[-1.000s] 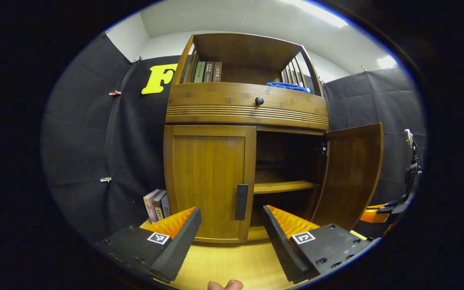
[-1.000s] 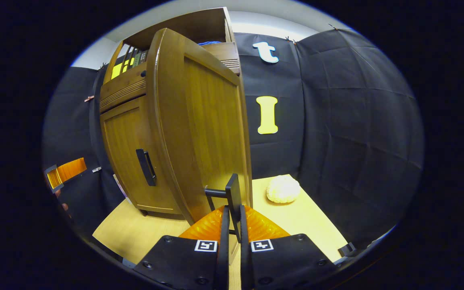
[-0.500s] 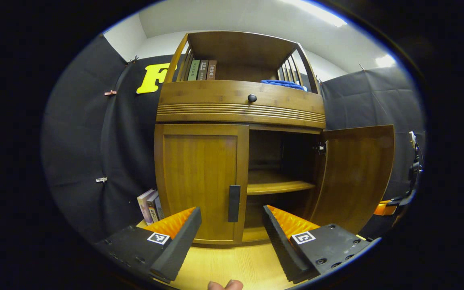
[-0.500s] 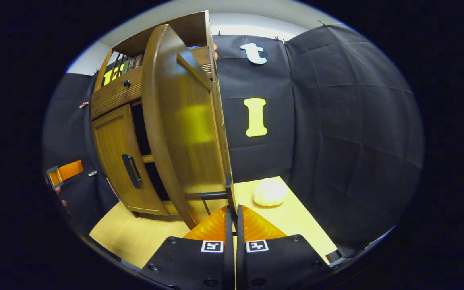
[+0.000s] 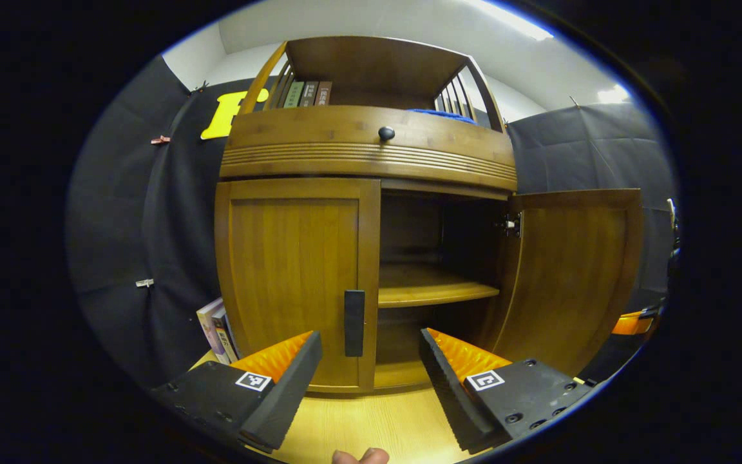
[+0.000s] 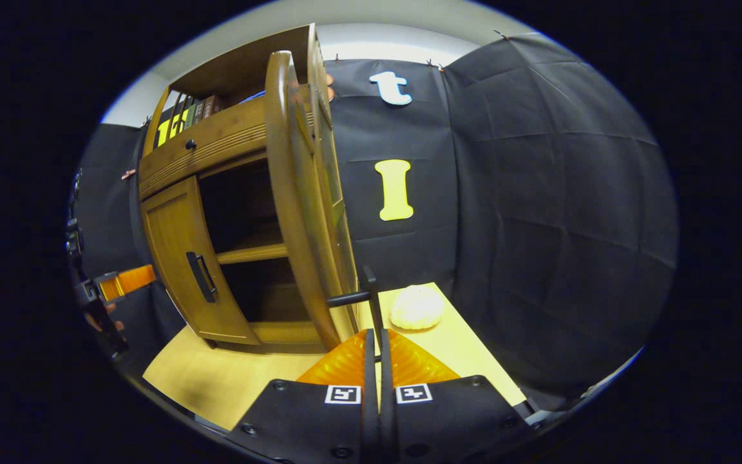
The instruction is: Open the right door of the double-door shoe cabinet with the right hand, and open the left door with the left hand.
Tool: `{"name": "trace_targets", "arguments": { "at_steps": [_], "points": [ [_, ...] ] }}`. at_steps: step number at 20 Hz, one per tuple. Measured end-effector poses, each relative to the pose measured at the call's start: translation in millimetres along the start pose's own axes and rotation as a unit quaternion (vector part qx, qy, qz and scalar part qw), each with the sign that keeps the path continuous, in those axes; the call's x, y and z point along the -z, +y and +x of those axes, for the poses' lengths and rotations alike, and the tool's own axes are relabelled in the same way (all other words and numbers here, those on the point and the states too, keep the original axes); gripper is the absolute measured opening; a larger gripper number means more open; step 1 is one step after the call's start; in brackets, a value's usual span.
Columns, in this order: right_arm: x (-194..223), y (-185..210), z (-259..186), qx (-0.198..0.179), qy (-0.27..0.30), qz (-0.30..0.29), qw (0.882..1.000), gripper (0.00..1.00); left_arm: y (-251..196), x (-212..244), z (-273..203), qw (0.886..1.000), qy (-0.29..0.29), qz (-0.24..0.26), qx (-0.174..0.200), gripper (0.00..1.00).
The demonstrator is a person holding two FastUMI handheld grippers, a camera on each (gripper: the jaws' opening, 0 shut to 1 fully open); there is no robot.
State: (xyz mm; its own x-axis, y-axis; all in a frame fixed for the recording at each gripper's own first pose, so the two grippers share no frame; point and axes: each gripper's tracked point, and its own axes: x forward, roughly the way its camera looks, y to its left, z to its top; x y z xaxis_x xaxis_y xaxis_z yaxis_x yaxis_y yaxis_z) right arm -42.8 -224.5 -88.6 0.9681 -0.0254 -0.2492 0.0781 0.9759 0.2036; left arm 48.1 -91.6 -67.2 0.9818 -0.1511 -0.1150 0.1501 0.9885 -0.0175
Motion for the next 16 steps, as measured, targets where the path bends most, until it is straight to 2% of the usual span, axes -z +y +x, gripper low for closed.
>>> {"name": "trace_targets", "arguments": {
  "at_steps": [1, 3, 5, 10, 13, 16],
  "points": [
    [6, -1, 2, 0.000, 0.002, 0.004, 1.000, 0.07, 1, 5, 8, 1.000, 0.003, 0.006, -0.002, 0.92],
    [5, -3, -4, 0.009, -0.004, -0.003, 1.000, 0.11, 3, 13, 23, 1.000, 0.005, 0.014, -0.002, 0.94],
    [-3, -1, -15, 0.025, -0.020, -0.012, 0.999, 0.20, 5, 22, 42, 1.000, 0.009, 0.012, -0.003, 0.94],
    [-22, 13, -39, 0.040, -0.066, -0.027, 0.997, 0.97, 20, 31, 93, 0.999, 0.016, 0.004, -0.029, 0.94],
    [-19, 19, -51, 0.052, -0.067, -0.009, 0.996, 1.00, 32, 35, 122, 0.999, 0.015, 0.005, -0.045, 0.94],
    [-14, 26, -62, 0.049, -0.058, -0.017, 0.997, 0.98, 36, 41, 141, 0.999, 0.020, -0.001, -0.043, 0.93]
  ]
}}
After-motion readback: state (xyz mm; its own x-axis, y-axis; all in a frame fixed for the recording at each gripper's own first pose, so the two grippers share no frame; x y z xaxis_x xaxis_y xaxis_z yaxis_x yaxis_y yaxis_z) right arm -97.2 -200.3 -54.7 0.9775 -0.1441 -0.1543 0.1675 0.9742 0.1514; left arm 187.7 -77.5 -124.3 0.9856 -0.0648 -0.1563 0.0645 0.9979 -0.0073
